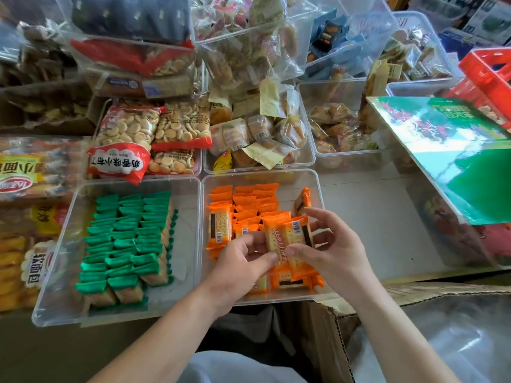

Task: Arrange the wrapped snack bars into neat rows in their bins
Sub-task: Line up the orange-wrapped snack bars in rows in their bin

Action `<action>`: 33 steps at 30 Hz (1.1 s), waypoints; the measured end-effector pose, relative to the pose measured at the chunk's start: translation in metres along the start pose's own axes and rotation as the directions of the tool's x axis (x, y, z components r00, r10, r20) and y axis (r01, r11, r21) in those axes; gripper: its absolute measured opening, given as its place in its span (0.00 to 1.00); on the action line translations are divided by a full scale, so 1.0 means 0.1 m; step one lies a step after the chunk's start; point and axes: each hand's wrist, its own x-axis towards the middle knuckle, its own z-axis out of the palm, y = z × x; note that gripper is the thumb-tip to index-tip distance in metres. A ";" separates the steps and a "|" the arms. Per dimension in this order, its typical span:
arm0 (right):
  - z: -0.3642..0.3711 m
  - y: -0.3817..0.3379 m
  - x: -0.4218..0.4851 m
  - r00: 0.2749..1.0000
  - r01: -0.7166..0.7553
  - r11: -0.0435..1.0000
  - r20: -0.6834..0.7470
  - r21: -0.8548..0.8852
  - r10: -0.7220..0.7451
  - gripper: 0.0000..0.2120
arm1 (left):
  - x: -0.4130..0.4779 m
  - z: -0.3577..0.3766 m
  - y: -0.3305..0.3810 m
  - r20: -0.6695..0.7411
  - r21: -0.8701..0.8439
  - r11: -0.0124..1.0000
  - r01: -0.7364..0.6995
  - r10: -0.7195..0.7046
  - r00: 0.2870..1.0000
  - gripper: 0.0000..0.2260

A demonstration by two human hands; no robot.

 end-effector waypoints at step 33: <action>-0.04 -0.07 0.10 0.990 -0.120 0.977 -0.048 0.177 0.130 0.14 | 0.03 0.07 0.04 0.075 -0.055 0.999 -0.002 0.006 0.997 0.12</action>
